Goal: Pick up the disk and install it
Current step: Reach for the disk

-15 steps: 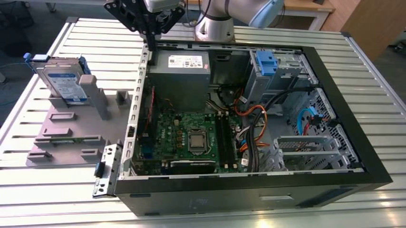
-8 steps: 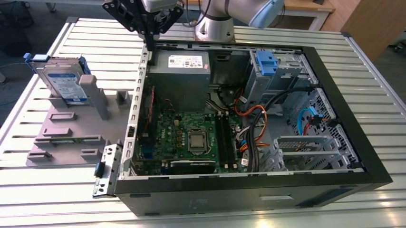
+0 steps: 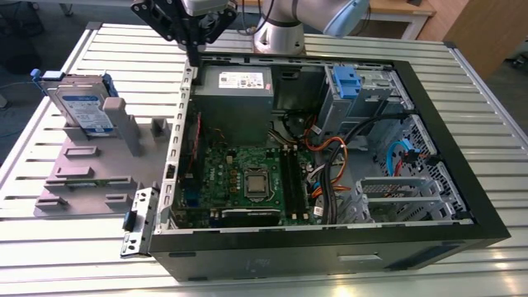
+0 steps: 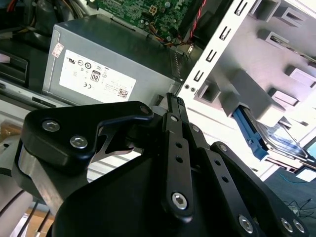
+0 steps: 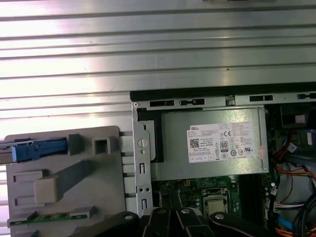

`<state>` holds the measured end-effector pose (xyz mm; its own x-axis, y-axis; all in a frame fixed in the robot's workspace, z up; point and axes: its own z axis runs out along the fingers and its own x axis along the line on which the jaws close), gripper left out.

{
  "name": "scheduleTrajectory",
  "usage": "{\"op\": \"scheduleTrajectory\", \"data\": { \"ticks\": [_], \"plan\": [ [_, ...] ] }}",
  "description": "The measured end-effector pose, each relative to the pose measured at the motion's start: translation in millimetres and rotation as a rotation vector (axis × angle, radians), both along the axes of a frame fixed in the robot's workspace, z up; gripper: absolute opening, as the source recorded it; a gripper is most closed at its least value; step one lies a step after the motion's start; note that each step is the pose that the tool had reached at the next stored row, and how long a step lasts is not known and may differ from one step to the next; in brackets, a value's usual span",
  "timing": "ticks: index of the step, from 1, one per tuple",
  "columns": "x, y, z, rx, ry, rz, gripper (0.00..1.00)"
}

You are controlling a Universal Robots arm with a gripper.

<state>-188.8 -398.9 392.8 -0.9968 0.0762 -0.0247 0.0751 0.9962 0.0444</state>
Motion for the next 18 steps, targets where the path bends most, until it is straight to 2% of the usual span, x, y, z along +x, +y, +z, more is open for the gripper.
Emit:
{"op": "scheduleTrajectory", "data": {
  "ticks": [2,4,18],
  "plan": [
    [-0.6,0.0,0.0,0.0000,0.0000,0.000,0.11],
    [-15.2,0.0,0.0,-0.0001,0.0000,0.000,0.11],
    [-18.2,0.0,0.0,0.0000,0.0000,0.000,0.11]
  ]
}}
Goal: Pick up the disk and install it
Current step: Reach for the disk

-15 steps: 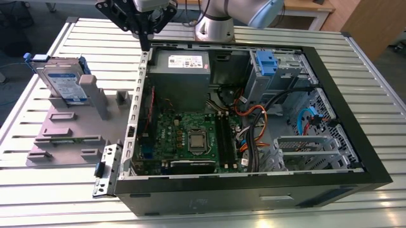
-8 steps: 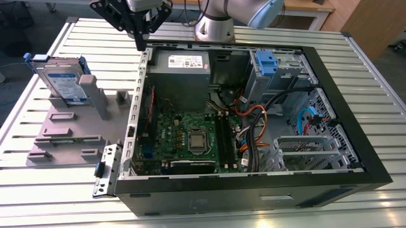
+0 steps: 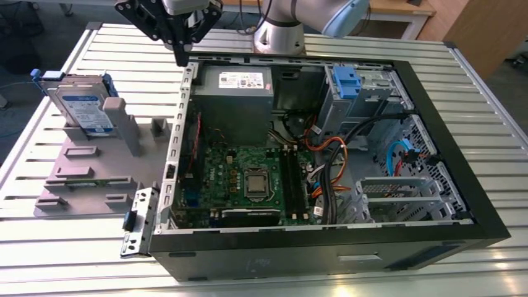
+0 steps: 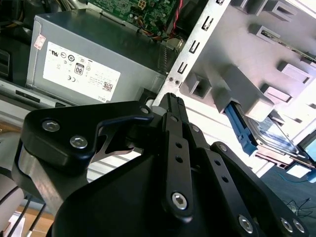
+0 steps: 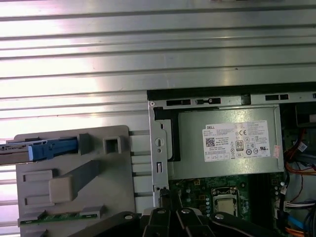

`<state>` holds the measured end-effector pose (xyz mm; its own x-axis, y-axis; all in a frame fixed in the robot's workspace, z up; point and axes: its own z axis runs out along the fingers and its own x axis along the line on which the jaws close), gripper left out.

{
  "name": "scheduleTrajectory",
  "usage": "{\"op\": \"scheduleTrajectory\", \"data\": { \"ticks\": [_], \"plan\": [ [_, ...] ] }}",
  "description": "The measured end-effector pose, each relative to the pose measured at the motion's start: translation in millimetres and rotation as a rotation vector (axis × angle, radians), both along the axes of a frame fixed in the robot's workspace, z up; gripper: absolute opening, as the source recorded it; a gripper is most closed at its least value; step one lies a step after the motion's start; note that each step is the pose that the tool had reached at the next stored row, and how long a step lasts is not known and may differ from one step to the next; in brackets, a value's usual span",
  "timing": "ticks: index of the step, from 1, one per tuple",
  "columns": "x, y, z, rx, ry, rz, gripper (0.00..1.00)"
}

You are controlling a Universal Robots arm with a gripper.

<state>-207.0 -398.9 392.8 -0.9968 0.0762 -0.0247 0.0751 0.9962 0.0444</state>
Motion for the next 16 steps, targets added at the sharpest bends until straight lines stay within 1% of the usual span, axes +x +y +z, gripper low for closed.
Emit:
{"op": "scheduleTrajectory", "data": {
  "ticks": [1,2,3,7,9,15,16],
  "plan": [
    [-0.2,0.0,0.0,0.0000,0.0000,0.000,0.11],
    [-8.4,0.0,0.0,0.0000,0.0000,0.000,0.11],
    [-13.5,0.0,0.0,0.0000,0.0000,0.000,0.11],
    [-14.3,0.0,0.0,0.0000,0.0000,0.000,0.11],
    [-22.2,0.0,-0.1,0.0000,0.0000,0.000,0.11],
    [-23.3,0.0,-0.1,0.0000,0.0000,0.000,0.11],
    [-37.6,0.0,-0.2,-0.0008,0.0000,0.000,0.11]
  ]
}}
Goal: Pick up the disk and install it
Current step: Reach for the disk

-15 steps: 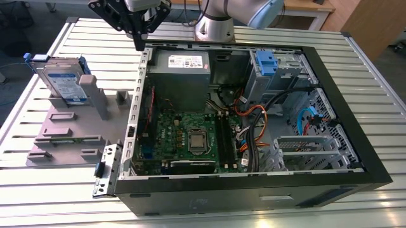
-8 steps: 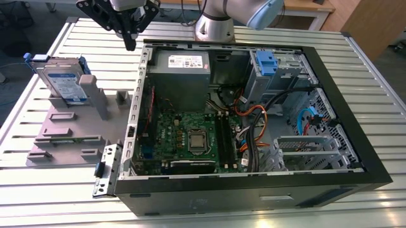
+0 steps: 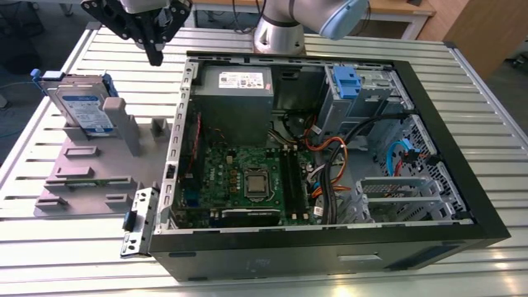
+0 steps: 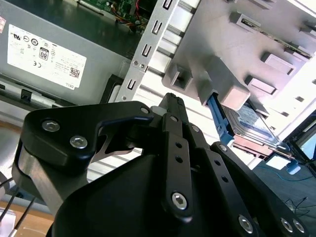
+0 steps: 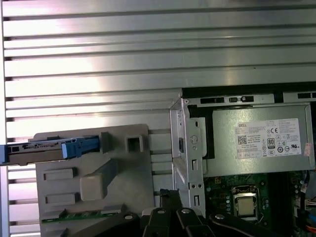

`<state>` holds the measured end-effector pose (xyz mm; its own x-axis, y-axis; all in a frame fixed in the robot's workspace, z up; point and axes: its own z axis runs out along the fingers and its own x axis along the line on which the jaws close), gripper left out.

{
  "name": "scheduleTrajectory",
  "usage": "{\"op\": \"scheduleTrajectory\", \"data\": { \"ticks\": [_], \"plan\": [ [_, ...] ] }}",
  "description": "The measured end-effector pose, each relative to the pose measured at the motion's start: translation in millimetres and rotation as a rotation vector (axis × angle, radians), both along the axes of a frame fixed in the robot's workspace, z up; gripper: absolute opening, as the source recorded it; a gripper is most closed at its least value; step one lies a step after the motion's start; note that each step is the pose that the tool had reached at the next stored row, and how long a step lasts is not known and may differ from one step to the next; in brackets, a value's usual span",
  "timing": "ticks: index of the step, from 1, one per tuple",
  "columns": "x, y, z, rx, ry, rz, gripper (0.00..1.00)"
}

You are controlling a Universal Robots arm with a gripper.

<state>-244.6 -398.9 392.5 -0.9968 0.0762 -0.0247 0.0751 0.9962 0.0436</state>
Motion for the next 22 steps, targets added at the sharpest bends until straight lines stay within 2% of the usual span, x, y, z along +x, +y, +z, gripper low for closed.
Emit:
{"op": "scheduleTrajectory", "data": {
  "ticks": [1,5,7,12,14,22],
  "plan": [
    [-13.0,0.0,-0.3,-0.0003,0.0000,0.000,0.11],
    [-13.8,0.0,-0.3,-0.0003,0.0000,0.000,0.11],
    [-21.8,0.0,-0.5,-0.0003,0.0000,0.000,0.11],
    [-22.8,0.0,-0.6,-0.0003,0.0000,0.000,0.11],
    [-27.5,0.0,-0.7,-0.0003,0.0000,0.000,0.11],
    [-28.9,0.0,-0.7,-0.0003,0.0000,0.000,0.11]
  ]
}}
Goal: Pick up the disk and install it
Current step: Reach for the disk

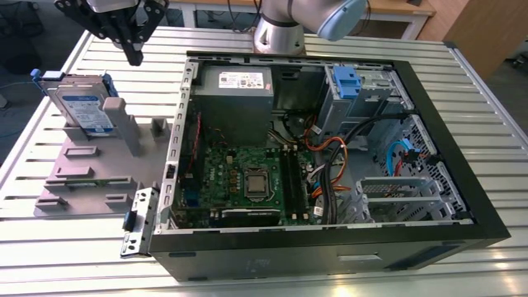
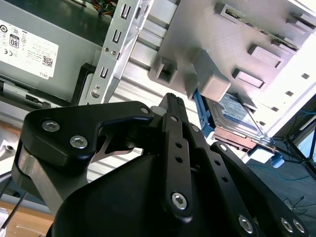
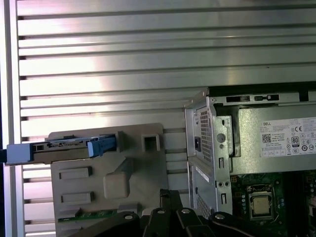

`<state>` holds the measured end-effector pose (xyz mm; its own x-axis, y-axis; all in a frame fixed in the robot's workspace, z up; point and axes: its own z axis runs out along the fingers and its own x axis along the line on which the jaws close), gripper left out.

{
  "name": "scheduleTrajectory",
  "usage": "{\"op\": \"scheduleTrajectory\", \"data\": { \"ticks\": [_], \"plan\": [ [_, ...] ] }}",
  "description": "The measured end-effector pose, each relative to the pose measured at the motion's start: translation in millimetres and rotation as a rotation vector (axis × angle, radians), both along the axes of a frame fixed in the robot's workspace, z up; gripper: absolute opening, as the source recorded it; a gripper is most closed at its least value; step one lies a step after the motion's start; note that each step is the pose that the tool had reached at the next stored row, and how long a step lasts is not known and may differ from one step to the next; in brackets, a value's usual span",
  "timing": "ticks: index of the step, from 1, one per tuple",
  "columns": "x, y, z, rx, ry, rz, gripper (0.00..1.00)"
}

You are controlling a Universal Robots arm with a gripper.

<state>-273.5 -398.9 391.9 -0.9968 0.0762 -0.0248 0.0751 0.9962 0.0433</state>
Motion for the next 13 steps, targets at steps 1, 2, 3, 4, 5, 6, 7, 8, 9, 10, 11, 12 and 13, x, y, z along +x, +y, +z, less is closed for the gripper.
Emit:
{"op": "scheduleTrajectory", "data": {
  "ticks": [1,2,3,4,5,6,7,8,9,10,11,12,13],
  "plan": [
    [-0.2,0.0,0.0,0.0000,0.0000,0.000,0.11],
    [-5.6,0.0,-0.1,0.0000,0.0000,0.000,0.11],
    [-10.7,0.0,-0.1,0.0000,0.0000,0.000,0.11],
    [-10.8,0.0,-0.1,0.0000,0.0000,0.000,0.11],
    [-10.9,0.0,-0.2,0.0000,0.0000,0.000,0.11],
    [-11.0,0.0,-0.2,0.0000,0.0000,0.000,0.11],
    [-11.2,0.0,-0.2,0.0000,0.0000,0.000,0.11],
    [-12.9,0.0,-0.2,0.0000,0.0000,0.000,0.11],
    [-14.0,0.0,-0.2,0.0000,0.0000,0.000,0.11],
    [-14.2,0.0,-0.2,0.0000,0.0000,0.000,0.11],
    [-14.3,0.0,-0.1,0.0000,0.0000,0.000,0.11],
    [-14.6,0.0,-0.2,0.0000,0.0000,0.000,0.11],
    [-14.7,0.0,-0.1,0.0000,0.0000,0.000,0.11]
  ]
}}
